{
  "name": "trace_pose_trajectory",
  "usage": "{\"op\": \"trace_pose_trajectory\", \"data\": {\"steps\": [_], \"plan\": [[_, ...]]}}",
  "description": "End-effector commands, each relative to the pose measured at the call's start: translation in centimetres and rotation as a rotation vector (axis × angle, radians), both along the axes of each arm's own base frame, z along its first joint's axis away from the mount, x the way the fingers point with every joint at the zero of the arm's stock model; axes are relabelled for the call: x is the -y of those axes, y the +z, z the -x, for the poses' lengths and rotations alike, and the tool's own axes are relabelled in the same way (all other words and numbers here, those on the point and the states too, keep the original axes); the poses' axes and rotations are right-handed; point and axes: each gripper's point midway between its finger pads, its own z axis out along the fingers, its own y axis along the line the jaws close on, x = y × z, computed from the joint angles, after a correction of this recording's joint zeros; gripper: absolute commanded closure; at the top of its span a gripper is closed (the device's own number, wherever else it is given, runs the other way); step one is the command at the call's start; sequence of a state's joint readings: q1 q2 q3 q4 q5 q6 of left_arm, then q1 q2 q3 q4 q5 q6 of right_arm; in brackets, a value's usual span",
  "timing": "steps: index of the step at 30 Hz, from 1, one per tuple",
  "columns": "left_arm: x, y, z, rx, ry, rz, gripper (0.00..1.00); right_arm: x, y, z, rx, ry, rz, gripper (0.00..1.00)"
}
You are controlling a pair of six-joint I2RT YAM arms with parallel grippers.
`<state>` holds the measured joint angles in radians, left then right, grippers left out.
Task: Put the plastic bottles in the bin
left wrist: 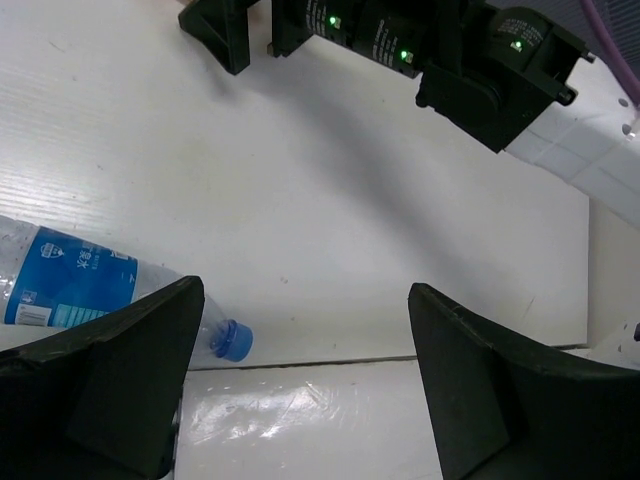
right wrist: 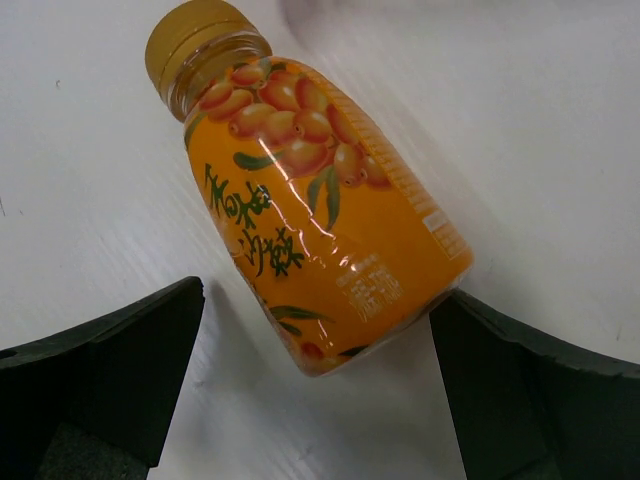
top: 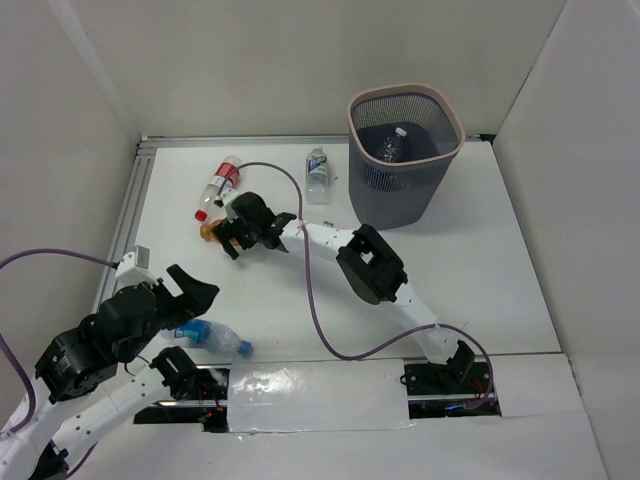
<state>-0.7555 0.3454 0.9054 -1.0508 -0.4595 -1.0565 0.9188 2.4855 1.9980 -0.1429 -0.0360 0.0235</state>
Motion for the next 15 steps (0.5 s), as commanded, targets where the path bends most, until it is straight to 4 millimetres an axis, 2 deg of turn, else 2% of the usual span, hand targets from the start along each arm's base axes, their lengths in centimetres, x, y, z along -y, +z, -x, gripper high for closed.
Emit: {"op": "trace_pose_trajectory", "data": {"steps": [1, 2, 5, 6, 9, 11, 12, 13, 15], "plan": [[0.5, 0.0, 0.4, -0.002, -0.015, 0.051, 0.04, -1.3, 2.4, -2.1, 0.081, 0.027, -0.062, 0.0], [0.7, 0.0, 0.5, -0.006, -0.024, 0.055, 0.04, -1.1, 2.1, -2.8, 0.092, 0.024, -0.06, 0.0], [0.9, -0.3, 0.5, -0.017, -0.032, 0.052, 0.04, -0.9, 1.1, -3.1, 0.093, 0.056, -0.05, 0.0], [0.9, -0.5, 0.5, -0.023, -0.032, 0.046, 0.04, -1.0, 1.5, -3.2, 0.108, 0.063, -0.051, 0.0], [0.9, -0.5, 0.5, -0.023, -0.032, 0.046, 0.04, -0.3, 1.2, -4.3, 0.11, 0.056, -0.048, 0.0], [0.9, -0.5, 0.5, -0.023, -0.032, 0.046, 0.04, 0.9, 0.7, -4.9, 0.114, 0.069, -0.028, 0.0], [0.8, -0.4, 0.4, -0.02, -0.024, 0.043, 0.04, 1.1, 1.8, -4.9, 0.134, 0.078, -0.028, 0.0], [0.8, -0.4, 0.4, -0.02, -0.024, 0.043, 0.04, 1.6, 1.4, -4.7, 0.126, 0.111, -0.029, 0.0], [0.9, -0.6, 0.2, -0.019, -0.024, 0.044, 0.04, 2.5, 1.8, -5.2, 0.162, 0.183, -0.024, 0.0]]}}
